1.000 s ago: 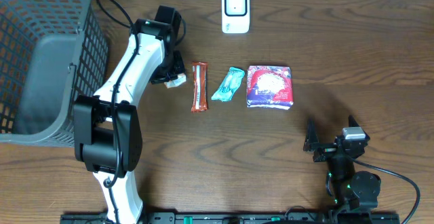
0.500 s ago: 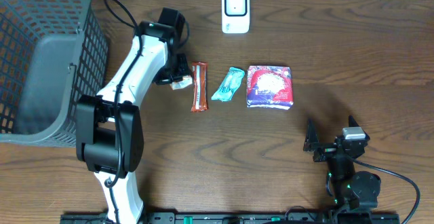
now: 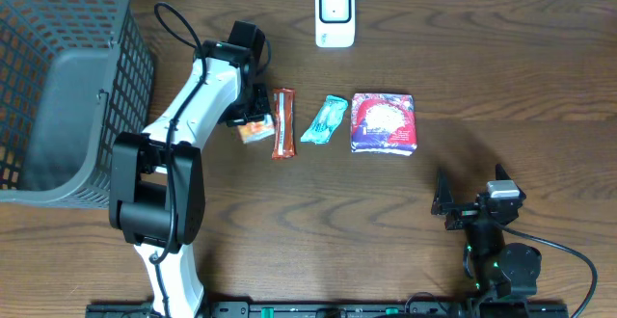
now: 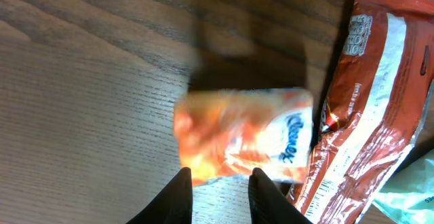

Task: Scan the item barcode
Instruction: 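Carry the small orange package out and place it left of the red-orange bar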

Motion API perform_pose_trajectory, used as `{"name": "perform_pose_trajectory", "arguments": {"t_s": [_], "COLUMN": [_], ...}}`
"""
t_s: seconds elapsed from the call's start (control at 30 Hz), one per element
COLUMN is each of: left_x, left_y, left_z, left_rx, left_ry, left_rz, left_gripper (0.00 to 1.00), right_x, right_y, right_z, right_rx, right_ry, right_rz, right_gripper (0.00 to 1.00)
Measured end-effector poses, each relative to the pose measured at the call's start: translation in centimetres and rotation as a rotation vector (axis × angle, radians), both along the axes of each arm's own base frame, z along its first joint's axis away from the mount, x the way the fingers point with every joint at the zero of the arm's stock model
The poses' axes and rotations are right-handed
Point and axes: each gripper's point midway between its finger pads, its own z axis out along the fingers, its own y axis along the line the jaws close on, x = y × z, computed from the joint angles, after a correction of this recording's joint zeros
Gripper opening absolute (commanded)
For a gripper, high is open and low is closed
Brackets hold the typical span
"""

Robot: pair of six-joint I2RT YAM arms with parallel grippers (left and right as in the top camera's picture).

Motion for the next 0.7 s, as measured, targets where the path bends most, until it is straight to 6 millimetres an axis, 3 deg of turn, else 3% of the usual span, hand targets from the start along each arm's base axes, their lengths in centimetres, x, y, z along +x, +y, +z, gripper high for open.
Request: {"name": "perform_pose_trajectory", "arguments": {"t_s": [0.2, 0.3, 0.4, 0.53, 0.7], "left_x": [0.0, 0.3, 0.7, 0.4, -2.8], "left_y": [0.0, -0.1, -0.1, -0.1, 1.3], "left_z": [0.4, 1.9, 5.1, 12.0, 18.6], "left_rx": [0.001, -0.006, -0.025, -0.067, -0.088], "left_ry": [0.003, -0.024, -0.105, -0.270, -0.381], "left_rz": [0.000, -0.002, -0.002, 0.002, 0.013], "left_gripper": [0.33, 0.43, 0.53, 0.64, 0.83], "right_x": [0.0, 0.0, 0.0, 0.0, 0.0], "right_y": [0.0, 0.0, 0.0, 0.0, 0.0], "right_z": [0.0, 0.0, 0.0, 0.0, 0.0], "right_rx": [0.000, 0.000, 0.000, 0.000, 0.000], "right_ry": [0.000, 0.000, 0.000, 0.000, 0.000], "right_rz": [0.000, 0.000, 0.000, 0.000, 0.000], "right_gripper": [0.99, 0.99, 0.99, 0.99, 0.99]}}
